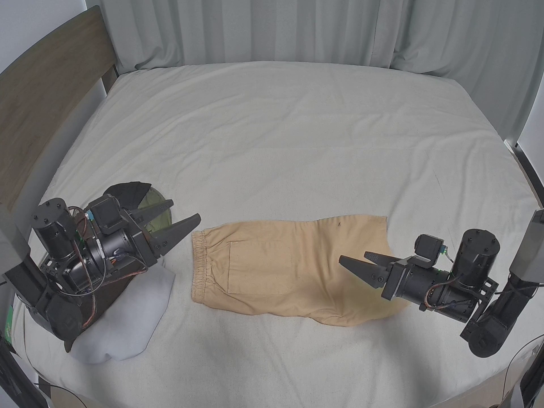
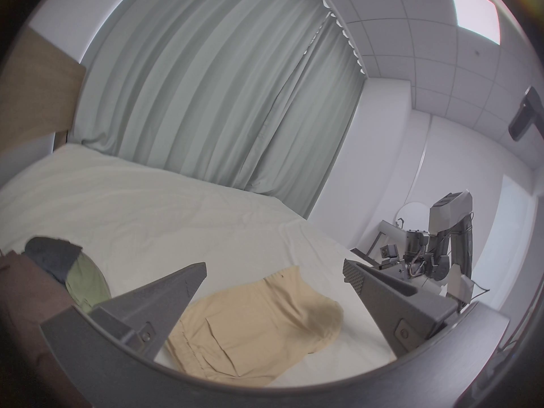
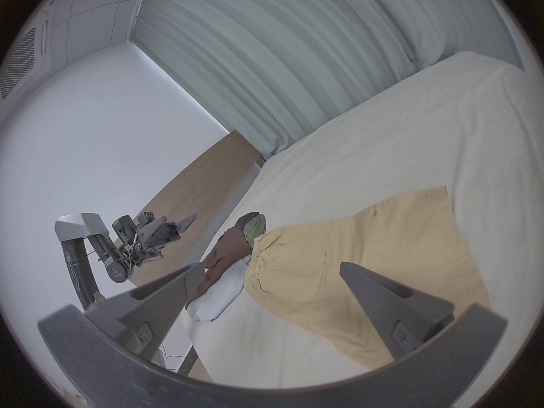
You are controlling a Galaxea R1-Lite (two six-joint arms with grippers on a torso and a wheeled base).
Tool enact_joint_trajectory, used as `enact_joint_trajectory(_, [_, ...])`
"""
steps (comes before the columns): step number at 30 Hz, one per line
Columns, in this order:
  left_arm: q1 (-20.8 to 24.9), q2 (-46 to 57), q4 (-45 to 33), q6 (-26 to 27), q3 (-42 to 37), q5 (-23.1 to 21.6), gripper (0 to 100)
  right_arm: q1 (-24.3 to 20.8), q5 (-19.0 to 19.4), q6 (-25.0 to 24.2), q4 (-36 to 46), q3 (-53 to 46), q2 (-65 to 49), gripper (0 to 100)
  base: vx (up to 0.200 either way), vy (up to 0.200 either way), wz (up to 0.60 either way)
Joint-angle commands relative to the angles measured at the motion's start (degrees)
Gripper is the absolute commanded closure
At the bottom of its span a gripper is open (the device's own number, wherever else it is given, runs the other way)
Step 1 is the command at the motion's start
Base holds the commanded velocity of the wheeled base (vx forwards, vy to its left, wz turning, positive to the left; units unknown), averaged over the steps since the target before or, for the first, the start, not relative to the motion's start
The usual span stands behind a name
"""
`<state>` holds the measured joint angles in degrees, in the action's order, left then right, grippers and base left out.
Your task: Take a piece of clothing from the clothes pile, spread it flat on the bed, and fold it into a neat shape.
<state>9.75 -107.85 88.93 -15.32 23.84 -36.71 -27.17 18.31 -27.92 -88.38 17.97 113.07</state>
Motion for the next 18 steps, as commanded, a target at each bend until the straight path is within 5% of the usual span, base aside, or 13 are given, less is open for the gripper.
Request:
enact_joint_trajectory(1, [0.8, -2.8, 0.0, -1.7, 0.1, 0.1, 0, 0.7, 0.1, 0.0, -0.1, 0.3, -1.0, 0, 0.000, 0.000, 0.00])
enact_joint_trajectory(5, [1.1, -5.2, 0.0, -4.2, 1.0, 1.7, 0, 0.7, 0.1, 0.0, 0.0, 0.8, -1.0, 0, 0.000, 0.000, 0.00])
enact_joint_trajectory(13, [3.8, -15.1, 0.0, -17.6, 8.6, 13.2, 0, 1.9, 0.3, -0.2, -0.1, 0.9, -0.8, 0, 0.000, 0.000, 0.00])
enact_joint_trajectory(18, [4.3, -21.1, 0.1, -18.2, 10.9, 14.1, 0, 2.2, 0.3, -0.2, -0.1, 1.0, -1.0, 0, 0.000, 0.000, 0.00])
